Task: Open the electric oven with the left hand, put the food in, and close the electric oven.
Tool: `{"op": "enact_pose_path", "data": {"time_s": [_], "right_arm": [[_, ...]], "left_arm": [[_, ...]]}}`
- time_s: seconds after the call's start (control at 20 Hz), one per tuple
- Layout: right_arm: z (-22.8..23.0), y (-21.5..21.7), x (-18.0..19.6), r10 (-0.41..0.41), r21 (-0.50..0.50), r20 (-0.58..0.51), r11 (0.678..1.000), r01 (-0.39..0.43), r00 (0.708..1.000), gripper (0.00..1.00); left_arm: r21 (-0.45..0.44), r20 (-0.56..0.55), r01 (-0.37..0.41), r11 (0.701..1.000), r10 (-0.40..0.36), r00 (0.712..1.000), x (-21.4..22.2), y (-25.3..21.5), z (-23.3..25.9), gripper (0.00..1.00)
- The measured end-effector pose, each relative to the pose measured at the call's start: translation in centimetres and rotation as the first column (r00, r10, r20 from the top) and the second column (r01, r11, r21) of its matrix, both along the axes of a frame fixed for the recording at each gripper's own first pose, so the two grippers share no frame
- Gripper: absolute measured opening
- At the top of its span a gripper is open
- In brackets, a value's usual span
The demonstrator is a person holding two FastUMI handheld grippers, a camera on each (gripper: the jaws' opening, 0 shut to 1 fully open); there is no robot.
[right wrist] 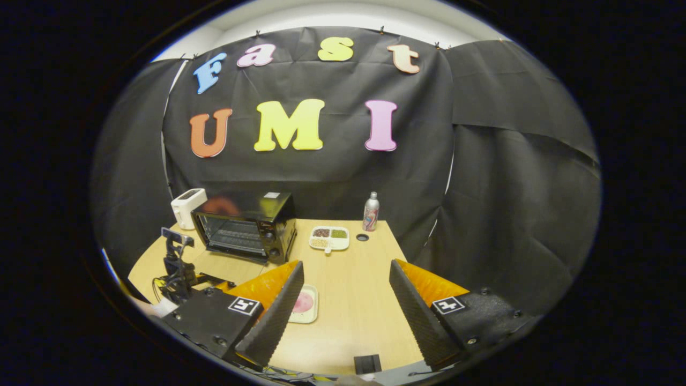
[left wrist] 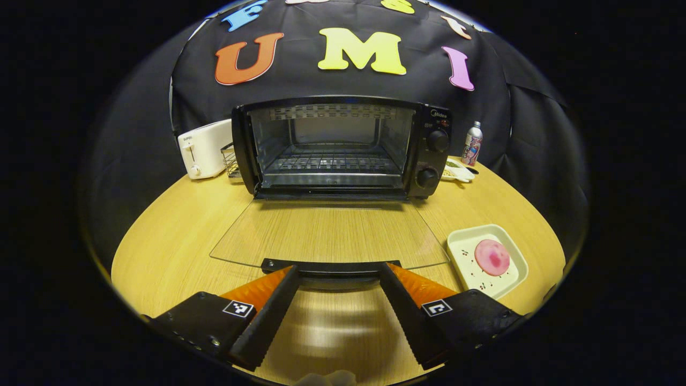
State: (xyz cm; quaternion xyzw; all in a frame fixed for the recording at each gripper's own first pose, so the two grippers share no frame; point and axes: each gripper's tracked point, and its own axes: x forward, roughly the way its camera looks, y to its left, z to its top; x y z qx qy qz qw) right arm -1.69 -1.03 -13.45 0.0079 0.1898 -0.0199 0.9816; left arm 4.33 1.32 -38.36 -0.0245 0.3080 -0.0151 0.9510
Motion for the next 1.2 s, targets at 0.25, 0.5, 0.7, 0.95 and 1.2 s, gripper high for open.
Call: {"op": "enact_pose_path", "data": {"time_s": [0.25,0.5,0.7,0.95,1.2], "right_arm": [[-3.8,0.3,1.4,0.031,-0.001,-0.067,1.000,-0.031,0.997,0.99],[-9.4,1.6,3.4,0.088,0.027,-0.170,0.996,-0.085,0.982,0.98],[-14.8,3.3,5.6,0.141,0.064,-0.272,0.990,-0.128,0.952,0.99],[-20.9,5.0,7.6,0.210,0.167,-0.417,0.974,-0.153,0.884,0.92],[-26.0,6.6,10.0,0.293,0.282,-0.538,0.946,-0.159,0.790,0.75]], "left_arm": [[0.005,0.087,-0.013,1.000,0.013,0.996,-0.2,1.2,4.9,0.98],[-0.005,0.205,-0.015,1.000,0.016,0.979,-1.3,1.7,12.2,0.97],[0.047,0.314,-0.007,0.999,-0.008,0.949,-2.8,1.7,19.0,0.97],[0.029,0.404,-0.049,0.998,0.034,0.914,-5.3,1.9,25.8,1.00],[0.060,0.423,-0.109,0.992,0.074,0.903,-7.3,2.5,29.4,0.97]]}}
